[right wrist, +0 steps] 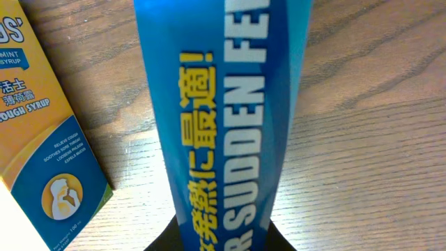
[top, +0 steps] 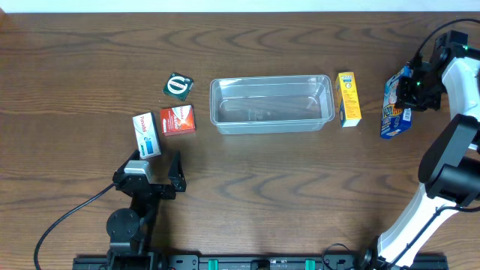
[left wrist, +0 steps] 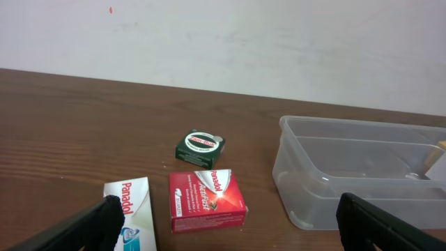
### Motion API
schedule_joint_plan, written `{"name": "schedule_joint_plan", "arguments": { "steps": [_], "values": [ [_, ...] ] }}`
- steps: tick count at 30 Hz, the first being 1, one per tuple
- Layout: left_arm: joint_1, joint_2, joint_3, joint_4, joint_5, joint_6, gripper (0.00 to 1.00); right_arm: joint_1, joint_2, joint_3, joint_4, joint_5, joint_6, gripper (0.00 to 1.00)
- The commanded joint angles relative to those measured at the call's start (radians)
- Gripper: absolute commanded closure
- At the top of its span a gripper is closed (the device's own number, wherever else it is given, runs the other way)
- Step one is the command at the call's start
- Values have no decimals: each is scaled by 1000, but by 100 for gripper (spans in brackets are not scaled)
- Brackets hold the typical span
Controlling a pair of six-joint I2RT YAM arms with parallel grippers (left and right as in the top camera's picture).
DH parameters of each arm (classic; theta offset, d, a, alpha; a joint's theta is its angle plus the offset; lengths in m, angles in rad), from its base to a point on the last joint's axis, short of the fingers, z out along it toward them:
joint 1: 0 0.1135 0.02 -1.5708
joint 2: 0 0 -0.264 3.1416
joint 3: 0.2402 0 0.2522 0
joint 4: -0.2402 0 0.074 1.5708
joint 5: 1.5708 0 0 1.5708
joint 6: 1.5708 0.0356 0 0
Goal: Pack container
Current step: 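Lower the right gripper and grasp the blue fever-patch box top, then lift the blue box and carry it left into the clear container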
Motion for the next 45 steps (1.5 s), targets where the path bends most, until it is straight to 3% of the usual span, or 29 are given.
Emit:
{"name": "schedule_joint_plan", "arguments": {
  "steps": [1,14,22,26,36,40,45],
  "values": [
    [4,-6,-16,-35,11,10,2,-2,10,36,-3,-35,2,87],
    [4,-6,-16,-35,11,10,2,-2,10,385,-240,-193,-16,85],
    [4,-6,-16,-35,11,10,2,18,10,584,-401,-608,-225,85],
    [4,-6,-16,-35,11,10,2,71,10,608,-465,-698,-352,85],
    [4,-6,-16,-35,11,10,2,332,10,608,-589,-701,-781,87],
    [4,-6,-16,-35,11,10,2,446,10,608,-586,-639,-861,91],
    [4,-6,-16,-35,11,10,2,572,10,608,-547,-487,-871,87]
  ]
}}
